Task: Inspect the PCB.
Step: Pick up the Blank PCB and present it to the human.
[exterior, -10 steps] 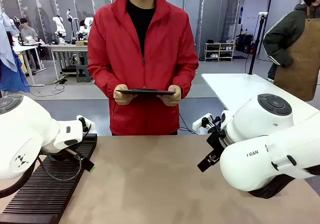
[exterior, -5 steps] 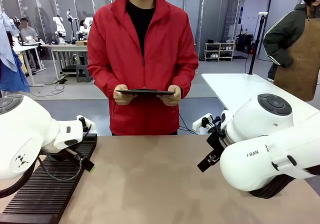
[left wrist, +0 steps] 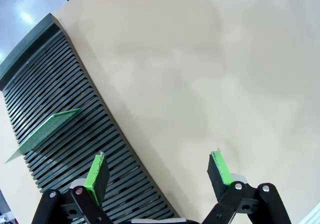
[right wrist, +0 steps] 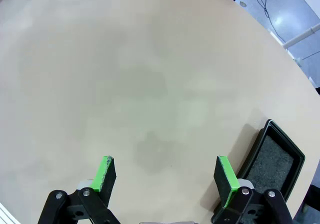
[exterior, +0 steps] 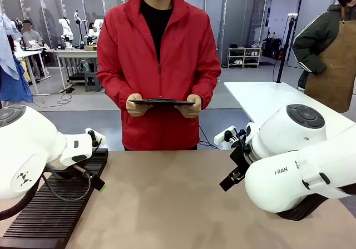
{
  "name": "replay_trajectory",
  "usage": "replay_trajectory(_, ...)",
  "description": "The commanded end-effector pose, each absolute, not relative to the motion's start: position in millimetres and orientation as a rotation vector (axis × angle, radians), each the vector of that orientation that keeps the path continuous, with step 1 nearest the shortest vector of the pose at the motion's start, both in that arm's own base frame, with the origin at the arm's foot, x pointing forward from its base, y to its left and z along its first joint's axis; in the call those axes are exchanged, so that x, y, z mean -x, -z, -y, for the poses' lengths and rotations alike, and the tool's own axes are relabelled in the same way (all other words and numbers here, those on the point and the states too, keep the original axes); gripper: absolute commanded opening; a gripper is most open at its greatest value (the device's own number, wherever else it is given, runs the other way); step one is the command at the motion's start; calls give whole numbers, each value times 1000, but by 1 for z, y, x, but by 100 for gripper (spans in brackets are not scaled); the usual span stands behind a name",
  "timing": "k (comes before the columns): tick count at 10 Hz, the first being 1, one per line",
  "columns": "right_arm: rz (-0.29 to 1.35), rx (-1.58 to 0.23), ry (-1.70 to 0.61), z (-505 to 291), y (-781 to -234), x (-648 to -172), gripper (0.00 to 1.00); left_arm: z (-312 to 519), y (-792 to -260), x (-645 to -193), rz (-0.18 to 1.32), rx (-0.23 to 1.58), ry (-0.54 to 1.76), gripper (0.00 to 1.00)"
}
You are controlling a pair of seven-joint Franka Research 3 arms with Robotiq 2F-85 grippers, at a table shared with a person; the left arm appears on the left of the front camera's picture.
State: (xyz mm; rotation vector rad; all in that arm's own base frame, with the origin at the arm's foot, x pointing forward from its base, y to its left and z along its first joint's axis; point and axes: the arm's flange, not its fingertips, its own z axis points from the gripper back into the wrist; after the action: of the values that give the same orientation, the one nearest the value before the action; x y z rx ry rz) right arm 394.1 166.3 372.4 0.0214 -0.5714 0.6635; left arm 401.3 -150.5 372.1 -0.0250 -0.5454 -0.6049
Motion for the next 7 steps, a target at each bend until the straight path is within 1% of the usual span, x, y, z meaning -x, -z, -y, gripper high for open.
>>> replay_trajectory(1,571,-22,-662,-166,-372,-394,100,150,-372,-401,545,25,604,100)
replay_trajectory(7,571,-22,-662,-166,-372,-394,100,150,-372,-401,545,25,604,100)
